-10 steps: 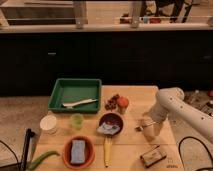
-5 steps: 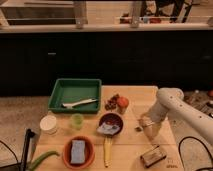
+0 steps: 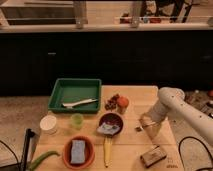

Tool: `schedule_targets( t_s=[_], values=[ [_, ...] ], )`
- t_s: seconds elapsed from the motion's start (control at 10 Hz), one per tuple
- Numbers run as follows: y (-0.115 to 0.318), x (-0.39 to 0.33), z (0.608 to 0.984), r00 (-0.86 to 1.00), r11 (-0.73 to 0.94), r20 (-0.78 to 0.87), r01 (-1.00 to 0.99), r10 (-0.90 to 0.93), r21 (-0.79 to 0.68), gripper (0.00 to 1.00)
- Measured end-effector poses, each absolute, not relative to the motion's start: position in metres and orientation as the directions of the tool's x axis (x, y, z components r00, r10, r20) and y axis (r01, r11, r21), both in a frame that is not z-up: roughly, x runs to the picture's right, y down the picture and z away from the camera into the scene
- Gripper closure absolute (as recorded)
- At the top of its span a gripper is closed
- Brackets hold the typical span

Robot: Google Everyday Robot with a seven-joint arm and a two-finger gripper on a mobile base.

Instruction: Place fork in plastic cup

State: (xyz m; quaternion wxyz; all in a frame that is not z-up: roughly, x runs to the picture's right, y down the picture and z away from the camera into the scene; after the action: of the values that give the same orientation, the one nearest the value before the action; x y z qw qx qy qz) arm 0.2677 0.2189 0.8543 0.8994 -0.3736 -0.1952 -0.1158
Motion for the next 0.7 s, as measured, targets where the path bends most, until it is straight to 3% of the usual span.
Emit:
schedule_targets(
  t_s=[0.6,0.7],
  values=[
    [0.2178,0.2746,0.8590,0.898,0.696,0.439,0.341,-0.041,-0.632,0.94],
    [0.2171,0.2752,0.8586,0.898,0.697,0.438,0.341,-0.042,-0.631,0.99]
  ],
)
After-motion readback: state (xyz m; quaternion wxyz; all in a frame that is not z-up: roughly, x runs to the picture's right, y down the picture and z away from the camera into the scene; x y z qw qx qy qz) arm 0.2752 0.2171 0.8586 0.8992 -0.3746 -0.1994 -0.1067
